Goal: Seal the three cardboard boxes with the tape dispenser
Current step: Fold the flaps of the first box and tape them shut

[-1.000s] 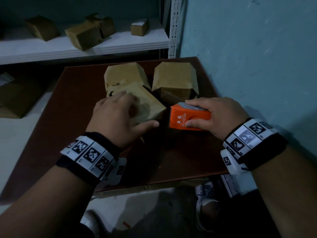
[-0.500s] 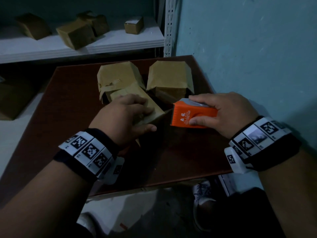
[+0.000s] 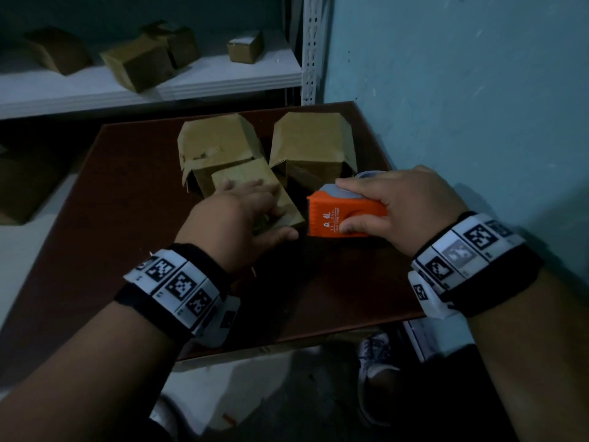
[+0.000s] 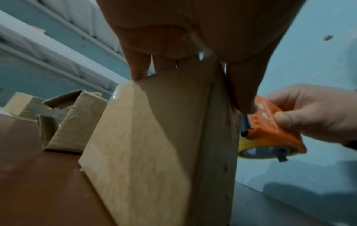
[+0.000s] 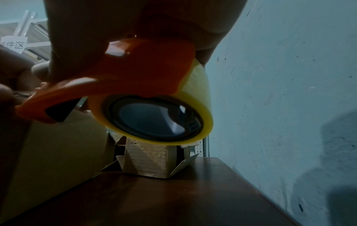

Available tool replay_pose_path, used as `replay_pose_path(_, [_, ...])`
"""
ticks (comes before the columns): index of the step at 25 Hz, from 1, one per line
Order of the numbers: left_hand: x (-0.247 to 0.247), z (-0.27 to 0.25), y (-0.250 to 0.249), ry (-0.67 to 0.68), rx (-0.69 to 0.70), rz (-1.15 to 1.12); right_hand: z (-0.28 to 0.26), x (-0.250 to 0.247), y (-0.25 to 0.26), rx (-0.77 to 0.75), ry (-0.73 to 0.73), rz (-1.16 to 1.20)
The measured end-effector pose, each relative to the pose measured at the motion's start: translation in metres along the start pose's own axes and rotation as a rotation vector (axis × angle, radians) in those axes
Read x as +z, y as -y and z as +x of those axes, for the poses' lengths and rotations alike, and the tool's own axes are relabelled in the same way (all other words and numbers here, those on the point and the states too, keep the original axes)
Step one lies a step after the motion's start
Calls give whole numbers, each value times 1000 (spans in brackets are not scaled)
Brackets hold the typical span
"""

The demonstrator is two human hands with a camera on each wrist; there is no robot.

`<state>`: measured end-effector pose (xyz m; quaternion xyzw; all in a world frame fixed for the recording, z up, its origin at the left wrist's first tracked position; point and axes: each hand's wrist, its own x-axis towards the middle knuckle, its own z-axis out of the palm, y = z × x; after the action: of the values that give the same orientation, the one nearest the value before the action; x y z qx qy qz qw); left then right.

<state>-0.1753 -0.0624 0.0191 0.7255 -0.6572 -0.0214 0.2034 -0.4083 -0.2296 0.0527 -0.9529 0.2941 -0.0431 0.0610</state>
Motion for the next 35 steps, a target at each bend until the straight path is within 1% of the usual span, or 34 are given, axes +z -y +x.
replay_pose_path(3, [0,-1,4,24,7,4,-5,-5,-8,39,-1,123])
replay_pose_path(5, [-1,-2,4,25,3,-3,-8,-9,-13,88,-6,135])
replay_pose_path(8, [-2,-2,1,10,-12,-21,-6,-12,-11,113,19,57])
replay_pose_path(11, [-2,-3,-2,-30,-26,-10,3,-10,6,133,12,-79])
replay_pose_path(16, [-6,0,-5,-19,-104,-43,7,-3,40,217,-7,-95])
replay_pose_path(19, [-12,-3,-9,15,-149,-59,10,4,30,296,-1,-180])
replay_pose_path(21, [-11,-5,-7,49,-152,-76,10,4,14,399,-18,-120])
replay_pose_path(22, [-10,-7,-4,53,-149,-91,10,6,9,417,-64,-61])
replay_pose_path(24, [-9,-8,2,57,-134,-153,8,12,8,394,-135,19])
replay_pose_path(25, [-9,-8,3,57,-115,-185,8,16,10,375,-123,44])
replay_pose_path(27, [-9,-6,4,40,-95,-222,9,28,14,352,-45,53])
replay_pose_path(29, [-7,-5,4,14,-135,-246,10,34,14,357,3,21])
replay_pose_path(32, [-5,-2,2,0,-226,-265,11,35,11,362,25,18])
replay_pose_path(35, [-5,-1,0,3,-215,-261,9,38,13,348,111,6])
